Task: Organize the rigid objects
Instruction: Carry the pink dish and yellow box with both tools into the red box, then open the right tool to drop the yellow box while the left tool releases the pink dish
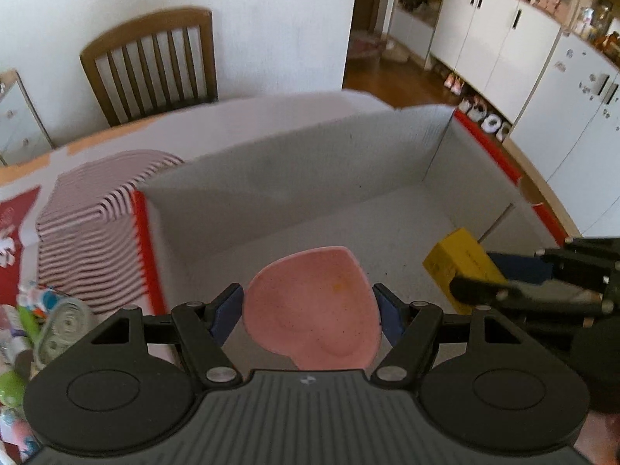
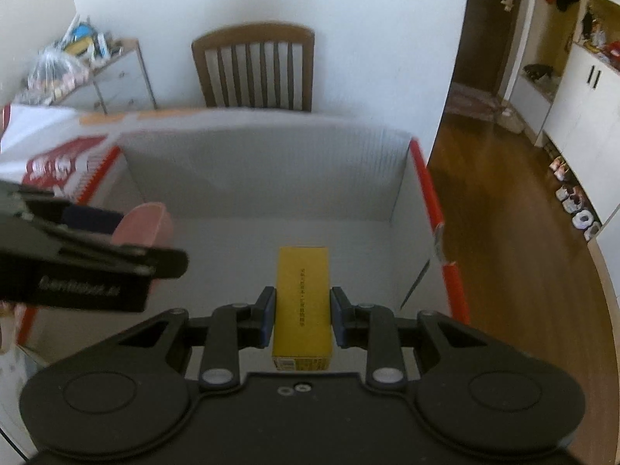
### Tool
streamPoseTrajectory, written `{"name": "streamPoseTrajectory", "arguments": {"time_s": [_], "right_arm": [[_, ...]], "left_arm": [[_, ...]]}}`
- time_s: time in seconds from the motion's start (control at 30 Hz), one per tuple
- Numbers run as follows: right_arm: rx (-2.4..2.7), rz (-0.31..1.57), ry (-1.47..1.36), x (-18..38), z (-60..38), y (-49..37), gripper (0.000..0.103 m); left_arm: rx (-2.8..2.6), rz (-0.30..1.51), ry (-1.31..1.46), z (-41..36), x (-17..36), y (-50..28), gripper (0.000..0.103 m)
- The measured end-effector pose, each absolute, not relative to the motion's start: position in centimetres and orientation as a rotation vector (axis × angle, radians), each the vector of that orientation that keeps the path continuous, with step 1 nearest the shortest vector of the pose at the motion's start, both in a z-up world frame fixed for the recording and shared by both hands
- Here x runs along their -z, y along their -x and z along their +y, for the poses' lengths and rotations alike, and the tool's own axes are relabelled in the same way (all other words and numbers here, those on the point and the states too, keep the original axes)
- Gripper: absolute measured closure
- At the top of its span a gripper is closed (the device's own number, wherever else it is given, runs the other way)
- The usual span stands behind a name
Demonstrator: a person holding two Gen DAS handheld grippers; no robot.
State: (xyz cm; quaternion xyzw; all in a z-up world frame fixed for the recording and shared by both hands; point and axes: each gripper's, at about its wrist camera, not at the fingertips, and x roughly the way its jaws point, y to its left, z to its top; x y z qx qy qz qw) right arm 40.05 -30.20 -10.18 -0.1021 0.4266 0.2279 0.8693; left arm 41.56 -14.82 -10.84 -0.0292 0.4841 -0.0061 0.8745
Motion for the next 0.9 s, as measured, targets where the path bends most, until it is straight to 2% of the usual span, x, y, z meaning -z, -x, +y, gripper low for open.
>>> {"name": "streamPoseTrajectory", "arguments": {"time_s": [0.47,0.73,0.9], "right_arm": [[-0.497,0.99,0.31,12.6,-29.1,-41.6,0.076],[-0.489,1.046,0.314,13.4,-29.1,-41.8,0.075],[-0.486,1.051,0.302,13.2,-29.0,-42.0,0.074]], "left_arm": [[0.028,1.168,-0.061,-17.7,14.6,-46.6,0.031],[0.026,1.263,-0.034,-17.1,16.1,-47.2,0.03],[0.026,1.258,-0.053,-17.3,16.3,-47.0,0.03]]}}
